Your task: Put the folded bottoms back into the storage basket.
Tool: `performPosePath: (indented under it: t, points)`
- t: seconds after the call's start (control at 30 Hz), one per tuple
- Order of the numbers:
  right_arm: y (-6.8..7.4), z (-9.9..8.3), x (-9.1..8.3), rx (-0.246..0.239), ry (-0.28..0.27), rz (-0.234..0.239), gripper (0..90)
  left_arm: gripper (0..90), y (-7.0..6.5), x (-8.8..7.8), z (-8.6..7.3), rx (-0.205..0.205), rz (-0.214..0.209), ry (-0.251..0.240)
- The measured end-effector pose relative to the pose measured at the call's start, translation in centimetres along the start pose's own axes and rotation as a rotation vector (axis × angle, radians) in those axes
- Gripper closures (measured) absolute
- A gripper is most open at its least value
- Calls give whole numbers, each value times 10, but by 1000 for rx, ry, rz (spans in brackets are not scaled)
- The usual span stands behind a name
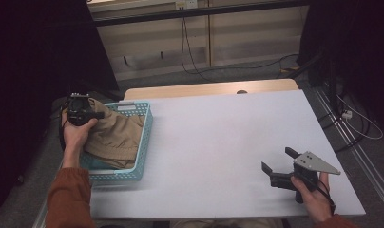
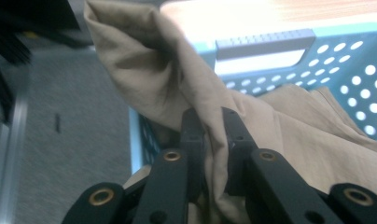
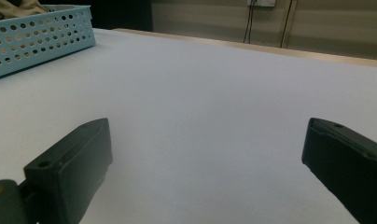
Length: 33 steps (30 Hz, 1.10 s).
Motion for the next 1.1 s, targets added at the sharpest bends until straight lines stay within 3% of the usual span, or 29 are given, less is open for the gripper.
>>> performPosePath:
  t: [0.13,0.33,0.43,0.57,0.7,0.93,1.03,1.1]
  points:
    - [0,0,1,-1,0,0,17,832,-2,4,-9,-5,-29,56]
    - [-1,0,0,-1,0,-3,17,834,-2,6,-22,-59,-42,54]
    - [0,0,0,-1,0,-3,17,835,-2,7,-33,-58,-38,90]
    - [1,0,1,-3,0,-2,17,838,-4,14,-40,-99,-43,100]
    - [1,0,1,-3,0,-2,17,838,-7,21,-42,-76,0,122]
    - [0,0,1,-2,0,-2,17,817,-9,25,-38,-73,23,122]
    - [1,0,1,-1,2,-1,17,764,-13,27,-37,-39,30,134]
    - [1,0,1,-5,1,-1,17,749,-11,27,-36,-54,21,127]
Point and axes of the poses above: each handheld gripper's, and its own axes: x roughly forward along the jaws, z roughly out of its top, y roughly to its left, the point moved 8 cm from there along x, roughly forward along the jaws, and after that the axes turned 5 degrees about y, right-handed, at the moved point
